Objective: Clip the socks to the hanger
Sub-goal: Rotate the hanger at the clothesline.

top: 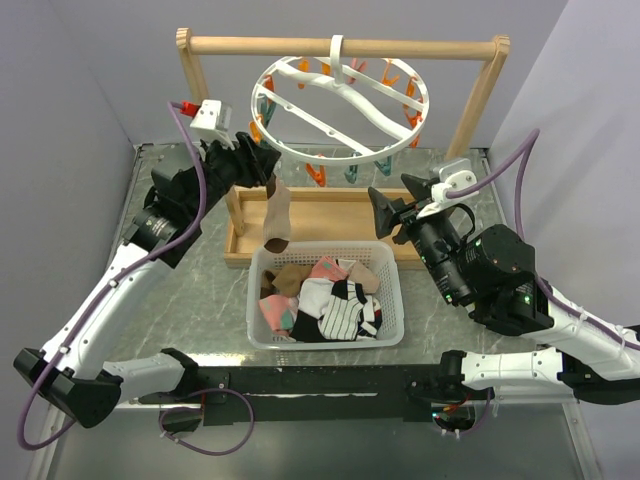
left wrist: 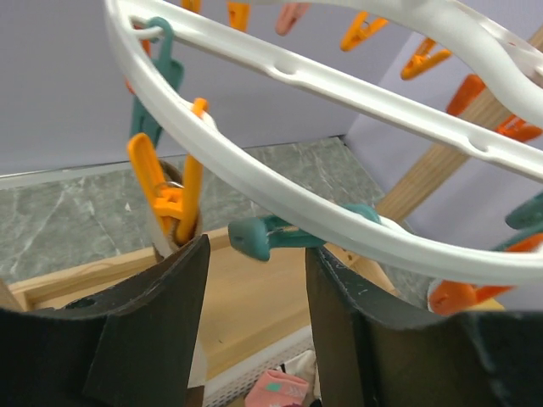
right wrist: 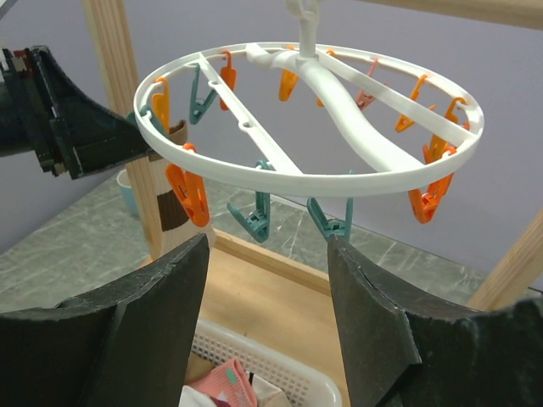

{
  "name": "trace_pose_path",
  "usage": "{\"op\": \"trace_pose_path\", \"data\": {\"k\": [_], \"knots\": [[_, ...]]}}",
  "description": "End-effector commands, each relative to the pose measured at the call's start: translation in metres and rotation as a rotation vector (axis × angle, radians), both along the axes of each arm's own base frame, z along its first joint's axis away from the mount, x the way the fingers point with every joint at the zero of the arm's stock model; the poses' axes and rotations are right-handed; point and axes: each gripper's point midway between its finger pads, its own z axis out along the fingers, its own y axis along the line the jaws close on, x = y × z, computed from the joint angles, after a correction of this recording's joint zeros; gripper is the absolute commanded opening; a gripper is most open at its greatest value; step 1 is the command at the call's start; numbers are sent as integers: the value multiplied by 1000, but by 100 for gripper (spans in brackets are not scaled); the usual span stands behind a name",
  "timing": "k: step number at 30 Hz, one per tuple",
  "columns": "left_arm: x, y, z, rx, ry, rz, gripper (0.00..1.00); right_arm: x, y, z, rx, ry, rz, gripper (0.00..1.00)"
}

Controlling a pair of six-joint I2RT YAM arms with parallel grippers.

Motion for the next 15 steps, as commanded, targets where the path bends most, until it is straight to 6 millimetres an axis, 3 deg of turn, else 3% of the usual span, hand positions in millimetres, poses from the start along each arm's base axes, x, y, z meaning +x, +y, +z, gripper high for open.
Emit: {"op": "trace_pose_path", "data": {"k": [1, 15], "knots": [[15, 19, 24, -15, -50, 96, 54, -6, -8, 13, 63, 5, 26, 65], [51, 46, 17, -27, 12, 233, 52, -11, 0, 21, 48, -4, 65, 65]]}}
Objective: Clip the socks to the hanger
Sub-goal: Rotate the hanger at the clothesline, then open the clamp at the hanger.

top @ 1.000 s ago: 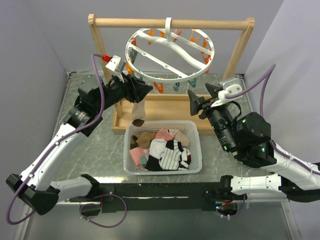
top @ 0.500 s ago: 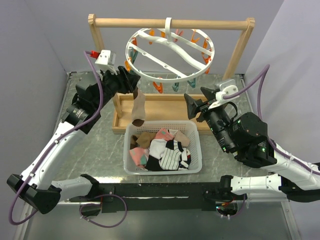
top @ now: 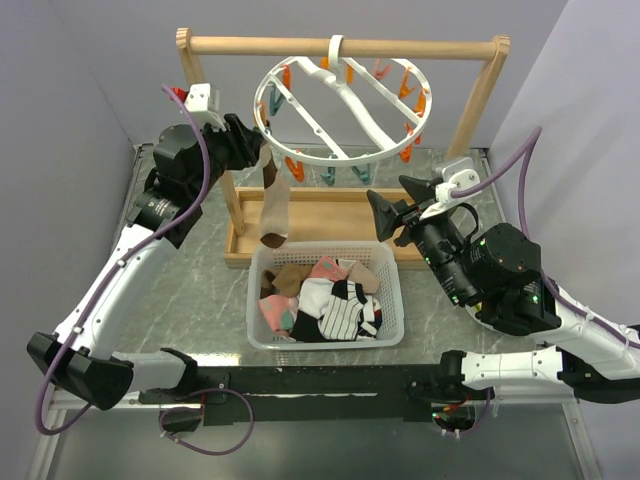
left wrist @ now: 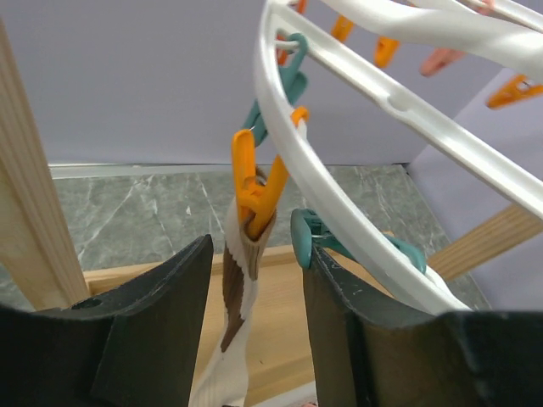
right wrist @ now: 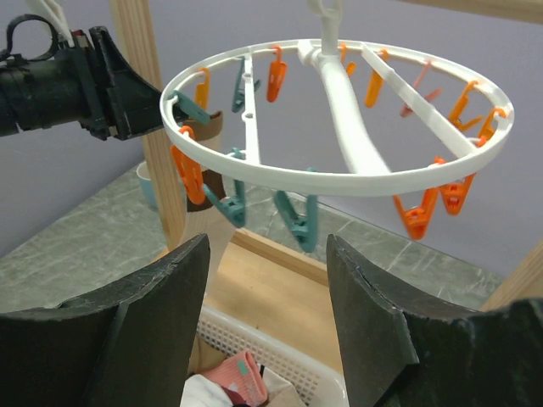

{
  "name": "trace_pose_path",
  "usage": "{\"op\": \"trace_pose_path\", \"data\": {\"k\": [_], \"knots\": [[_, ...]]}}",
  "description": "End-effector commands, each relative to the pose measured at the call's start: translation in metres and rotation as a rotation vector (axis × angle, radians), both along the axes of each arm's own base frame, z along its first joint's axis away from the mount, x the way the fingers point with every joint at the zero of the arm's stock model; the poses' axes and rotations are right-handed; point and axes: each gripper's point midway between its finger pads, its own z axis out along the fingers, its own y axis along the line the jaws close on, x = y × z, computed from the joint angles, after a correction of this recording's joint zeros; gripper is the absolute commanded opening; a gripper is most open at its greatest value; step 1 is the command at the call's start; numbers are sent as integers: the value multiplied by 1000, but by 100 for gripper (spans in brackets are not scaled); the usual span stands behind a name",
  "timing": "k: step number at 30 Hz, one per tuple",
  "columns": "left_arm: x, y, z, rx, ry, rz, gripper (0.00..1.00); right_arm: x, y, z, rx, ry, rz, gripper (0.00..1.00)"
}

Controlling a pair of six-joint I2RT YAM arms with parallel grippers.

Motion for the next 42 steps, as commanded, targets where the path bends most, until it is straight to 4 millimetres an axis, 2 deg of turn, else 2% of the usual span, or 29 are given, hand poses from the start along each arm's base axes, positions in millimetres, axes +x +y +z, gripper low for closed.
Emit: {"op": "trace_pose_path", "data": {"k": [1, 5, 9, 11, 12, 14, 15, 16, 18, 19, 23, 27, 31, 34, 42], "knots": [[6, 11, 21, -41, -30, 52, 52, -3, -4, 21, 48, -22, 9, 65], [7, 12, 28, -55, -36, 51, 53, -3, -6, 23, 44, -34, 1, 65], [-8, 14, 36, -59, -58, 23, 57, 0, -9, 29, 41, -65, -30, 66], [-15, 12, 31, -37, -60, -8, 62, 2, -11, 34, 16, -100, -45, 66], [-24, 14, 37, -36, -84, -20, 69, 3, -11, 35, 9, -111, -56, 66], [-33, 12, 29, -12, -84, -53, 77, 4, -14, 45, 1, -145, -76, 67], [-42, 14, 35, -12, -105, -67, 85, 6, -10, 46, -13, -150, -77, 67], [-45, 13, 28, 1, -95, -81, 88, 6, -10, 49, -23, -163, -81, 67], [-61, 8, 29, 5, -108, -138, 97, 8, -5, 52, -35, -170, -84, 67], [-63, 7, 23, 10, -101, -155, 99, 9, -4, 51, -52, -176, -86, 67], [-84, -8, 20, -6, -110, -284, 99, 14, 5, 44, -83, -174, -90, 67], [-113, -33, 17, -30, -106, -498, 99, 18, 2, 40, -69, -159, -92, 67], [-129, -48, 13, -65, -90, -629, 99, 17, 0, 39, -60, -152, -88, 67], [-128, -50, 11, -94, -79, -633, 100, 17, 0, 38, -62, -149, -82, 67], [-114, -46, 30, -108, -153, -578, 99, 16, 5, 35, -61, -137, -61, 67]]}}
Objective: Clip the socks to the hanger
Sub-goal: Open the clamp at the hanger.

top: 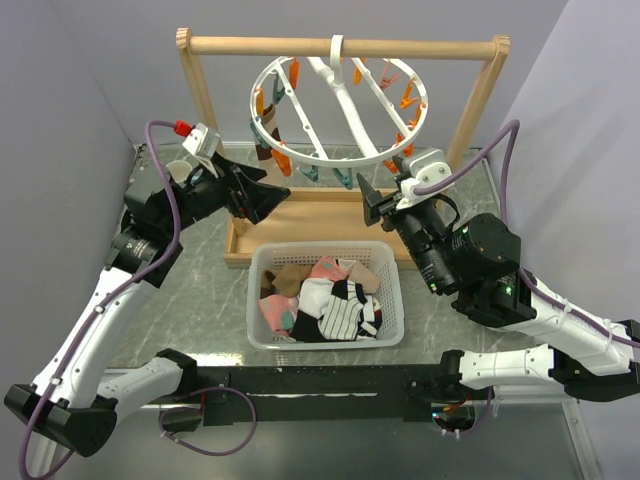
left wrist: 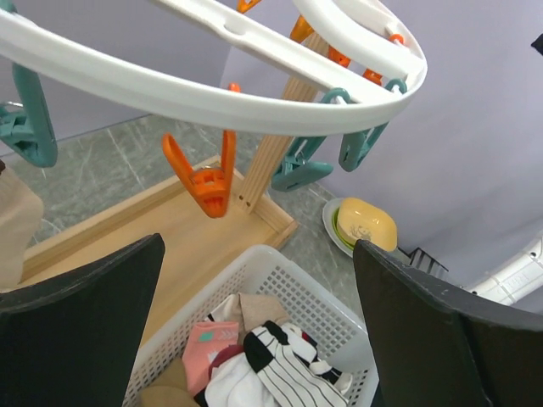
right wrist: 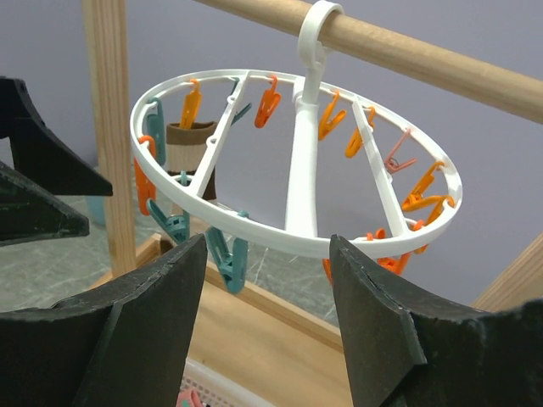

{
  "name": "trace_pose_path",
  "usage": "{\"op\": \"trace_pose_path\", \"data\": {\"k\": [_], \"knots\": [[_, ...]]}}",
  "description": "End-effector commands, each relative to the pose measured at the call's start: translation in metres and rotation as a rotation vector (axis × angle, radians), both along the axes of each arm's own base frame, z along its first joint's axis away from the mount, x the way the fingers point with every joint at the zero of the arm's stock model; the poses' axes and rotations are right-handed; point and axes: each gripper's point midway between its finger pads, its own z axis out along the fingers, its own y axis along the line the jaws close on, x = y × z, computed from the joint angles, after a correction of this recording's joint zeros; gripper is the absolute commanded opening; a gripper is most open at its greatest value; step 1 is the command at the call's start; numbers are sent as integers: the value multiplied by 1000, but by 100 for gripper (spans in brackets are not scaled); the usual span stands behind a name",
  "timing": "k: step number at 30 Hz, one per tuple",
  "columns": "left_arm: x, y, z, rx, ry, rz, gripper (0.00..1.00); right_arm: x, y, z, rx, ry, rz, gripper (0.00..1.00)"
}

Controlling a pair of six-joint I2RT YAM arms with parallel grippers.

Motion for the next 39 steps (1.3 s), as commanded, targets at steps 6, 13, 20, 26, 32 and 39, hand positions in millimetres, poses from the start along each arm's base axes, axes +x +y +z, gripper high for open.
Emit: {"op": "trace_pose_path", "data": {"k": [6, 13, 20, 26, 32, 39], "knots": [[14, 4, 31, -35, -106, 50, 99, -4, -5, 11, 65, 2, 21, 67], [26, 4, 41, -46, -118, 87, 96, -4, -3, 7, 62, 14, 29, 67], [32, 5, 47, -49, -131, 107, 96, -6, -3, 5, 72, 24, 40, 67], [40, 6, 46, -46, -127, 129, 92, -7, -3, 5, 79, 29, 48, 67], [46, 4, 46, -46, -121, 133, 88, -7, -3, 3, 84, 35, 55, 67], [49, 2, 53, -66, -132, 133, 82, -8, -1, 1, 88, 43, 66, 66]]}}
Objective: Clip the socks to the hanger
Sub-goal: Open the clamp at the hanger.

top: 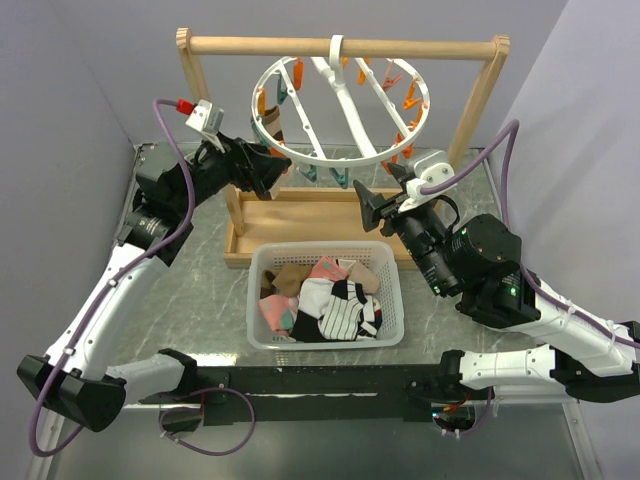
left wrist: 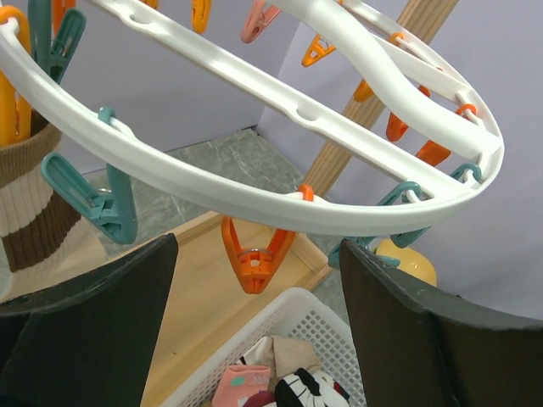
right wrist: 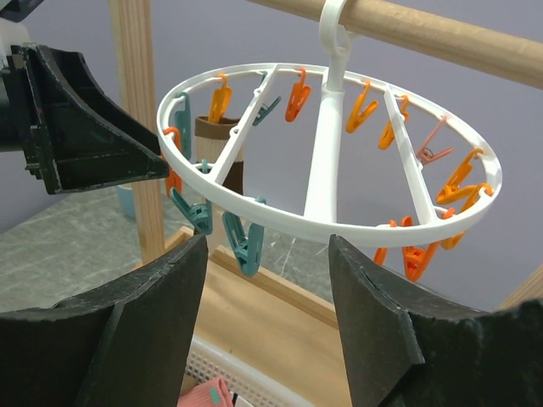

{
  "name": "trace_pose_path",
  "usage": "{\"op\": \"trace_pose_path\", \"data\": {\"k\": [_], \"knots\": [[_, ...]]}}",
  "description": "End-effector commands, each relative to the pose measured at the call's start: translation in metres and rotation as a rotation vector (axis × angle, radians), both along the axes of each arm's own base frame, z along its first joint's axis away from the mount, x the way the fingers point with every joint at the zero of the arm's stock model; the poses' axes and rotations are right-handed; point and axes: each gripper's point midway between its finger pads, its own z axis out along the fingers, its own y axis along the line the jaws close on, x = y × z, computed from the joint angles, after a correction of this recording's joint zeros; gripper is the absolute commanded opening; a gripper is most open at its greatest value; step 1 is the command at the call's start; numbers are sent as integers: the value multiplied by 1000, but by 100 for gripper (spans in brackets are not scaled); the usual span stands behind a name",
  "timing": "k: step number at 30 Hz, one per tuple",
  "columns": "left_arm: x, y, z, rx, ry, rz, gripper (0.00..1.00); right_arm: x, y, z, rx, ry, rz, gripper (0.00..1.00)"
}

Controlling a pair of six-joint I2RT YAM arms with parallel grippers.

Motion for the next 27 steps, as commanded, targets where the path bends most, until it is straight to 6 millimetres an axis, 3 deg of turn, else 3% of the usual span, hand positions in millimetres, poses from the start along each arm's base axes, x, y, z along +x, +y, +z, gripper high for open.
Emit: {"op": "trace_pose_path", "data": {"k": [1, 15, 27], "knots": [[0, 3, 38, -47, -98, 14, 82, -3, -7, 9, 47, -3, 8, 66], [6, 2, 39, -57, -98, 27, 67, -4, -5, 7, 53, 8, 20, 63], [10, 8, 39, -73, -72, 71, 47, -5, -3, 6, 55, 13, 30, 61]]}}
